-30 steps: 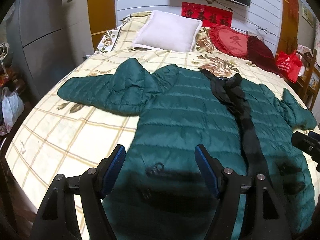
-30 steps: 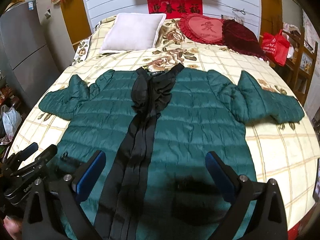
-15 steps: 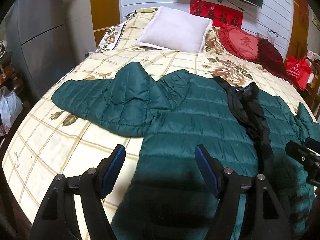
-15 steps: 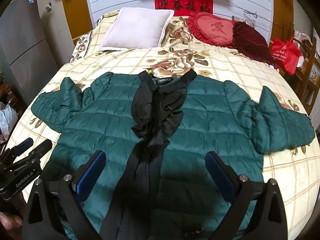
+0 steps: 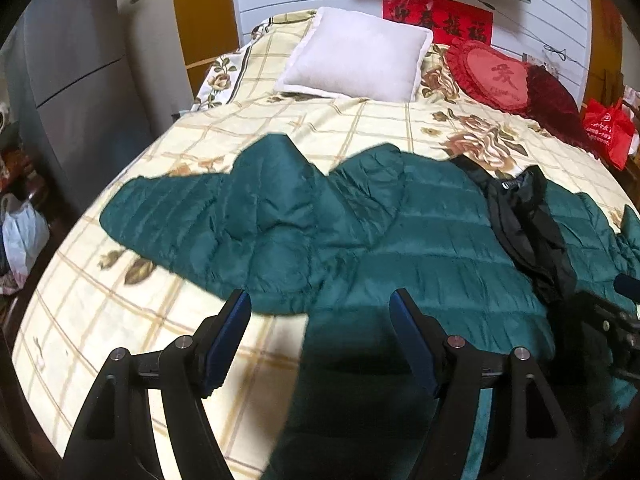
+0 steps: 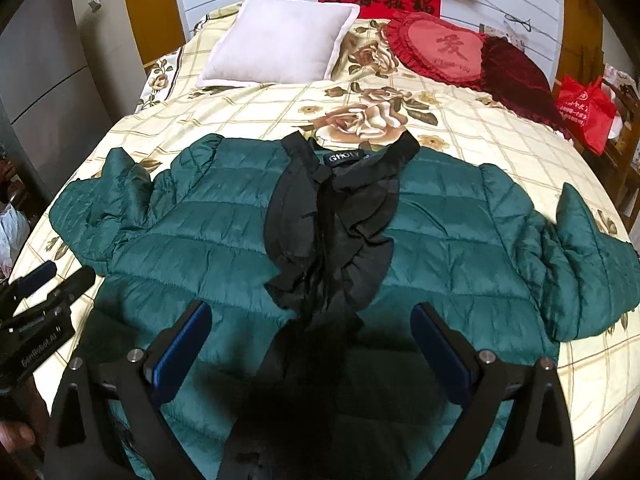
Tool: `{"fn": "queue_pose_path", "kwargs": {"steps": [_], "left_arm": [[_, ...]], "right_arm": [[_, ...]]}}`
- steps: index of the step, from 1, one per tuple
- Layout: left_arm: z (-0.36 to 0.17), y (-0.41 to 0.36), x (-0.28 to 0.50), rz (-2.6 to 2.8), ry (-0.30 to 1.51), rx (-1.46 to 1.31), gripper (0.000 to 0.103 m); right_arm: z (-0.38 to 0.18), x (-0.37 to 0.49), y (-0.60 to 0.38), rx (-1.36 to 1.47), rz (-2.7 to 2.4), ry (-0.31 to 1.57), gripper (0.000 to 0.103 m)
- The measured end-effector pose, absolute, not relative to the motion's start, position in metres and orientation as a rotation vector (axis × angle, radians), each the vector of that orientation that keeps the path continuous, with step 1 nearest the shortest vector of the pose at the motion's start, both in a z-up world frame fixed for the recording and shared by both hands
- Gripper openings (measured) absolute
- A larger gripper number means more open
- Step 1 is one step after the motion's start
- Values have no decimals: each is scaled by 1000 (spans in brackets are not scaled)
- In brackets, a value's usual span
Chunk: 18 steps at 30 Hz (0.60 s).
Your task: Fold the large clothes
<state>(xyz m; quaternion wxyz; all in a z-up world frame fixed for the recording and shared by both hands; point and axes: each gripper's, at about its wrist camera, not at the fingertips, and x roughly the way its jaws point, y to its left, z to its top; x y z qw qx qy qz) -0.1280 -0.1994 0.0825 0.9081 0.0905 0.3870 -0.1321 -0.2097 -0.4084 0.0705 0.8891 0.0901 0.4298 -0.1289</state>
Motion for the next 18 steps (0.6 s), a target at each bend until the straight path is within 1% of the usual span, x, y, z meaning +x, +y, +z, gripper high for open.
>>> {"fn": "queue_pose_path", "kwargs": {"steps": [7, 13, 18], "left_arm": [[94, -193, -101, -263, 766, 206, 72], [81, -181, -87, -290, 844, 139, 72], [73, -175, -90, -290, 851, 149, 72]], "right_arm": [[74, -205, -404, 181, -259, 885, 101], [74, -205, -402, 190, -255, 889, 101], [71, -208, -396, 184, -246, 895, 101]]}}
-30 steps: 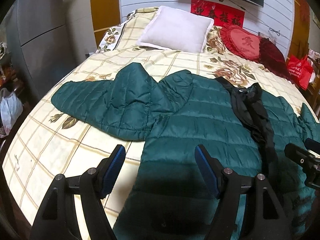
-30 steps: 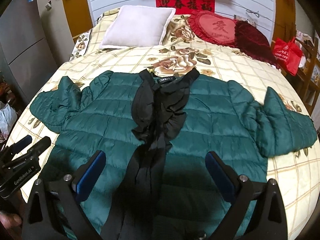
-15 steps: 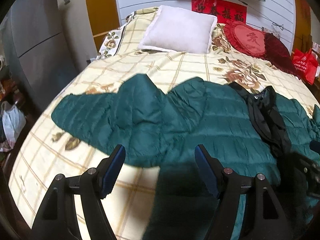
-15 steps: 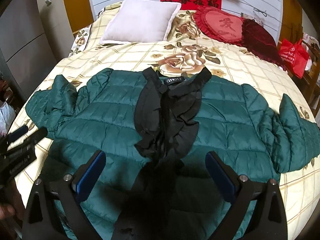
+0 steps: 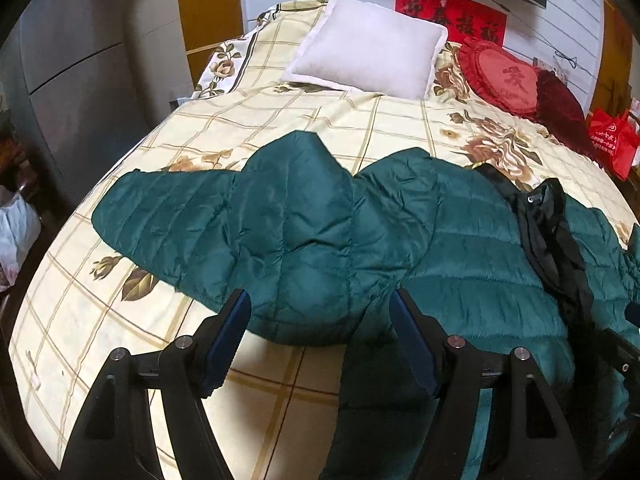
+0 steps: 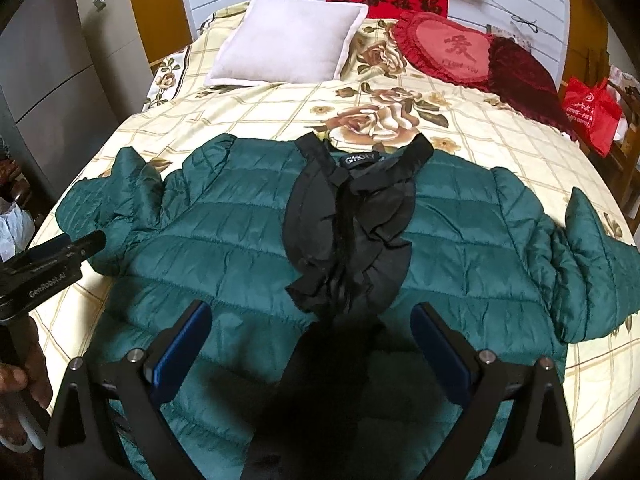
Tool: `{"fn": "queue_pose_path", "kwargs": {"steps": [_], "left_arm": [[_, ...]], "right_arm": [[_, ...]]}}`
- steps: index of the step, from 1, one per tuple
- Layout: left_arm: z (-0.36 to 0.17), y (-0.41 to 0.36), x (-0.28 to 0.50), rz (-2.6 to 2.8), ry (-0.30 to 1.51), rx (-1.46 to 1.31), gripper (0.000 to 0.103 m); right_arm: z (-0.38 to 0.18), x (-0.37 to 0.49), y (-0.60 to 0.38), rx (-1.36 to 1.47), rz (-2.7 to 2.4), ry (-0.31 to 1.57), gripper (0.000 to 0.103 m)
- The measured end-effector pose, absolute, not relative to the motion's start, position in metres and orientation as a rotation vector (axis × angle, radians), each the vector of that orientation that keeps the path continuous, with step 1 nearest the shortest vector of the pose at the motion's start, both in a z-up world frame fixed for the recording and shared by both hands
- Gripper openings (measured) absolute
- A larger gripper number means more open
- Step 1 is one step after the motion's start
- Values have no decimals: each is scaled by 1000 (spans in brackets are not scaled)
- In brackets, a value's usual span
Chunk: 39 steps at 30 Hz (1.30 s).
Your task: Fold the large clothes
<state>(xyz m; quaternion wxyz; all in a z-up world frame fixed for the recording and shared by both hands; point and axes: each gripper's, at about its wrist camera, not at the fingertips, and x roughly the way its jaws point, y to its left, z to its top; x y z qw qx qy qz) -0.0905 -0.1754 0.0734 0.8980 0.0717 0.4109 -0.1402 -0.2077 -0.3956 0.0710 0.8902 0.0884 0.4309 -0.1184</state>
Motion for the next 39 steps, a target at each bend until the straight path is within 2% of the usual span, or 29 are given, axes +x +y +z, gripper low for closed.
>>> {"fn": "queue_pose_path", "kwargs": {"steps": [14, 24, 39], "left_arm": [[73, -69, -46, -95, 888, 29, 72], [80, -50, -22, -54, 842, 117, 72], [35, -8, 40, 43, 910, -87, 72]], "right_arm": [[78, -224, -388, 169, -217, 891, 101], [73, -225, -383, 168, -209, 909, 101], [70, -210, -378, 119, -206, 912, 101]]}}
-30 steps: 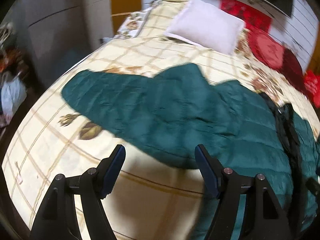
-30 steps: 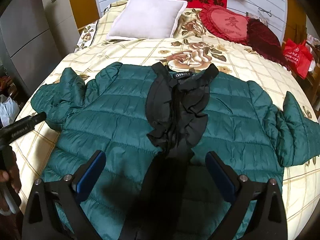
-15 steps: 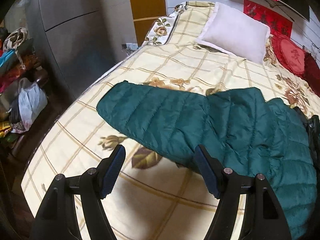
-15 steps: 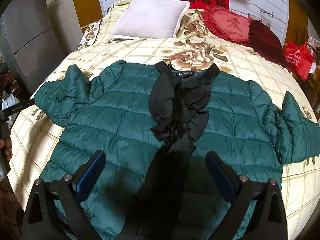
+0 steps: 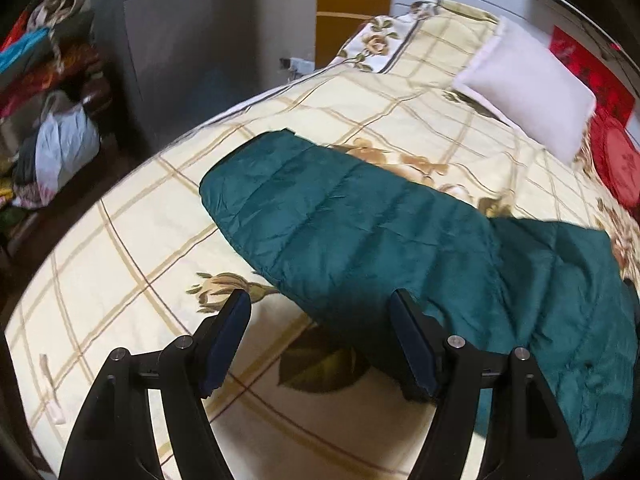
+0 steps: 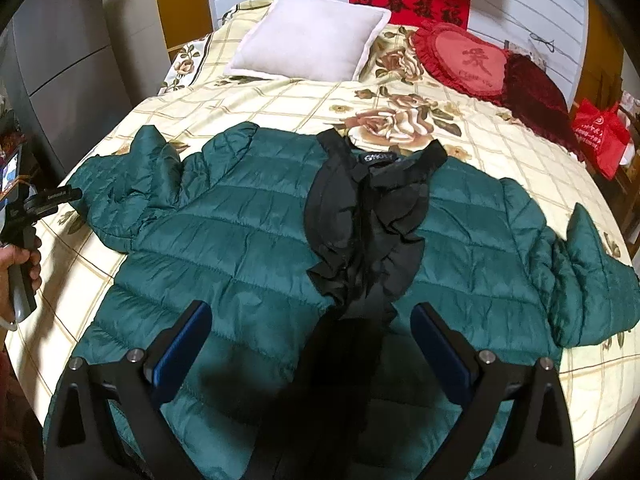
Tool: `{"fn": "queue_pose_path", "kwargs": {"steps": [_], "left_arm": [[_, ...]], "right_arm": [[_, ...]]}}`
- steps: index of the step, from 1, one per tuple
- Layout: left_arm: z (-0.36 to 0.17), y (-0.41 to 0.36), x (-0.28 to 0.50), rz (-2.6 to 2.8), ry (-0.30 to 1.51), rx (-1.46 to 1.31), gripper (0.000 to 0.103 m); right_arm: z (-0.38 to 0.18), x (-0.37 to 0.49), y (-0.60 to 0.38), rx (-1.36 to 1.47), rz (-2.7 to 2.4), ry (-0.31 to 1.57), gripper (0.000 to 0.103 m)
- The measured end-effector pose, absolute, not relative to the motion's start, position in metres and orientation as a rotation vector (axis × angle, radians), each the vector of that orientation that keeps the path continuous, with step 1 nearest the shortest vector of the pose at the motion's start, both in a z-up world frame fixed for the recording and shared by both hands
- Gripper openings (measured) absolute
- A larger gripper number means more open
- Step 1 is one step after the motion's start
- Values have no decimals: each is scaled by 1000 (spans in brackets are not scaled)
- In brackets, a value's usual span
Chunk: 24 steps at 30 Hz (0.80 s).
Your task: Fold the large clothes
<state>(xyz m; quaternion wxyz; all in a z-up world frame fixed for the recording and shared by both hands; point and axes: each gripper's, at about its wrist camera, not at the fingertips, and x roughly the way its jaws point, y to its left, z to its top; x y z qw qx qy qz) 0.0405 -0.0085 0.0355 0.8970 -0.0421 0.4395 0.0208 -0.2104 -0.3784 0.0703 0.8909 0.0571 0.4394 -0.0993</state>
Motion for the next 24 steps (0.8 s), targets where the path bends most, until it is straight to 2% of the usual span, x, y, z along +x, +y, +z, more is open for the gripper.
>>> {"fn": "queue_pose_path", "kwargs": {"steps": [10, 16, 17, 18, 19, 20, 21, 22, 24], "left_arm": [[19, 31, 74, 144, 915, -341, 72], [12, 27, 95, 166, 927, -343, 72], [12, 27, 97, 163, 921, -348, 68], [12, 27, 97, 155, 904, -353, 60], [13, 27, 96, 138, 890, -357, 36], [13, 27, 96, 126, 888, -357, 26], [14, 28, 95, 110, 885, -371, 24], [16, 30, 93, 93, 875, -388, 16], [27, 29, 82, 48, 838, -406, 12]], "right_arm": [[68, -205, -379, 125, -195, 912, 101], [71, -205, -381, 137, -196, 906, 101], [71, -205, -381, 140, -195, 907, 101], [71, -205, -382, 141, -195, 908, 101], [71, -206, -382, 139, -196, 908, 101], [71, -206, -382, 138, -198, 908, 101], [71, -206, -383, 138, -200, 907, 101], [71, -207, -385, 139, -202, 907, 101], [71, -207, -388, 146, -205, 907, 101]]}}
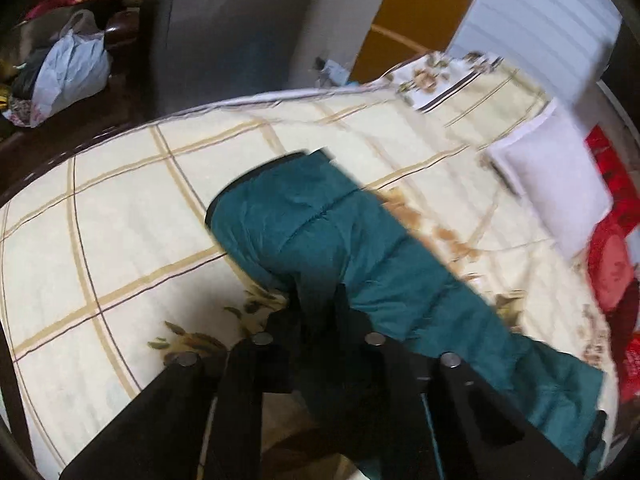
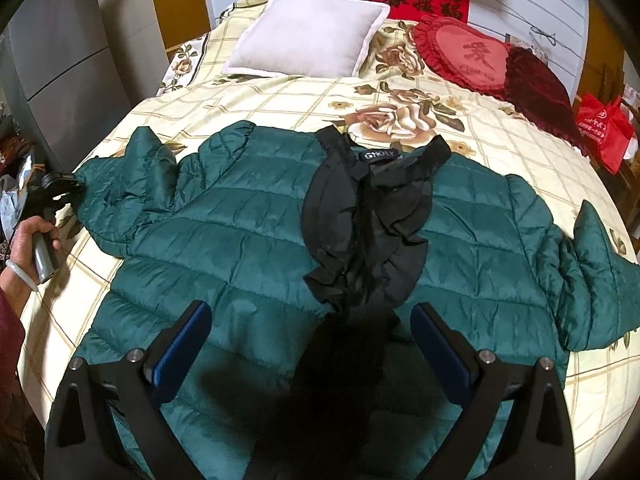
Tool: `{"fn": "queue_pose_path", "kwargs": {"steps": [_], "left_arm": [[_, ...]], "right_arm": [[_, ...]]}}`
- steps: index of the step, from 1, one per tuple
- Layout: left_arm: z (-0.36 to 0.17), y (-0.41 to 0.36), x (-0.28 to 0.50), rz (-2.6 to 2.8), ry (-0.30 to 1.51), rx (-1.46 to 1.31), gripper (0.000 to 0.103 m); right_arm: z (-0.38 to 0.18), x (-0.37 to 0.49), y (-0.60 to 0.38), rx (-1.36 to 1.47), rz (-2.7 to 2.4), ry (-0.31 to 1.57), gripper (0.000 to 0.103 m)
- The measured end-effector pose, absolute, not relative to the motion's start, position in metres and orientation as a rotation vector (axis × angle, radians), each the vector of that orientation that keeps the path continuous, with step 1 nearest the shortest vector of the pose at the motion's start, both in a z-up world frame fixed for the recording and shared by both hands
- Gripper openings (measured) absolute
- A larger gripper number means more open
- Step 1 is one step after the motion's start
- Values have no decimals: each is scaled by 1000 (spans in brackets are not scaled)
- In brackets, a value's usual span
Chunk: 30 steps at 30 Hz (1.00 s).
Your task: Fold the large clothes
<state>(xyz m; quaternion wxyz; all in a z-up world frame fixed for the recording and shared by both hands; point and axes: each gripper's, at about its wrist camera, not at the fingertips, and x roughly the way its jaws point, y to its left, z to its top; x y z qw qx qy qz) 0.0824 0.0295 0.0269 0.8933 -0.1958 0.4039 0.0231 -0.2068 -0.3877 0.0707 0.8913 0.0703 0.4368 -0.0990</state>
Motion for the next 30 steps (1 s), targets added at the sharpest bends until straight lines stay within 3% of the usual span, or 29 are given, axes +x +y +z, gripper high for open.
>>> {"fn": "queue_pose_path", "kwargs": {"steps": [8, 14, 30], "left_arm": [[94, -17, 25, -159, 706, -288, 11], [143, -81, -34, -310, 649, -161, 18], [134, -237, -142, -553, 719, 92, 18]], "right_arm": [[73, -213, -400, 171, -229, 900, 101], [80, -230, -411, 193, -254, 883, 101], [96, -283, -456, 240, -327, 835, 101]]}}
